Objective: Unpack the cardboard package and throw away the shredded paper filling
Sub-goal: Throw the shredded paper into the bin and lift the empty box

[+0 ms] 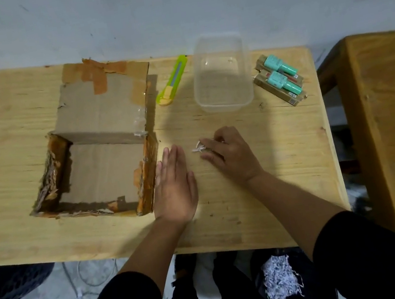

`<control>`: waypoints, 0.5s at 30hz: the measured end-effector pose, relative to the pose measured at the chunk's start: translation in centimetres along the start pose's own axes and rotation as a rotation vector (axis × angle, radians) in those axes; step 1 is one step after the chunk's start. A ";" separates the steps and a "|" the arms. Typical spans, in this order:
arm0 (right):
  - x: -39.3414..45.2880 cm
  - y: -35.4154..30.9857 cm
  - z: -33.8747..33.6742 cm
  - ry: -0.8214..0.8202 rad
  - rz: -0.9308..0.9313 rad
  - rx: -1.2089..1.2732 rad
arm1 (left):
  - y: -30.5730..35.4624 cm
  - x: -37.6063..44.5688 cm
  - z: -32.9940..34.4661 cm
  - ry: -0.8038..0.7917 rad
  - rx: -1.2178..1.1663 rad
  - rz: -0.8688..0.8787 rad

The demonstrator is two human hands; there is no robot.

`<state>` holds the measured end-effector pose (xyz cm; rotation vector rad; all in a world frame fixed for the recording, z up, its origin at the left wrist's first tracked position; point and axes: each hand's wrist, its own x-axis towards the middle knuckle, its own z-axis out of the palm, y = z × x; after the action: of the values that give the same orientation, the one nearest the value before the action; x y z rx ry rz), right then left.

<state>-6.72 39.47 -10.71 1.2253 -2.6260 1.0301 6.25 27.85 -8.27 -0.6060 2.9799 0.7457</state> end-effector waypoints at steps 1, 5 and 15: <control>-0.5 -0.4 0.0 0.025 0.035 -0.005 | -0.1 0.0 0.1 0.004 0.010 -0.004; -3.3 -2.5 -0.6 0.081 0.181 -0.149 | -0.6 0.2 0.8 -0.021 0.075 -0.014; -12.3 -6.4 -3.6 0.212 0.630 -0.081 | 0.4 -2.5 1.5 -0.168 0.088 0.353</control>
<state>5.39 46.81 -8.39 0.2352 -2.8908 1.0279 8.26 29.77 -9.14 -0.0087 2.9721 0.6363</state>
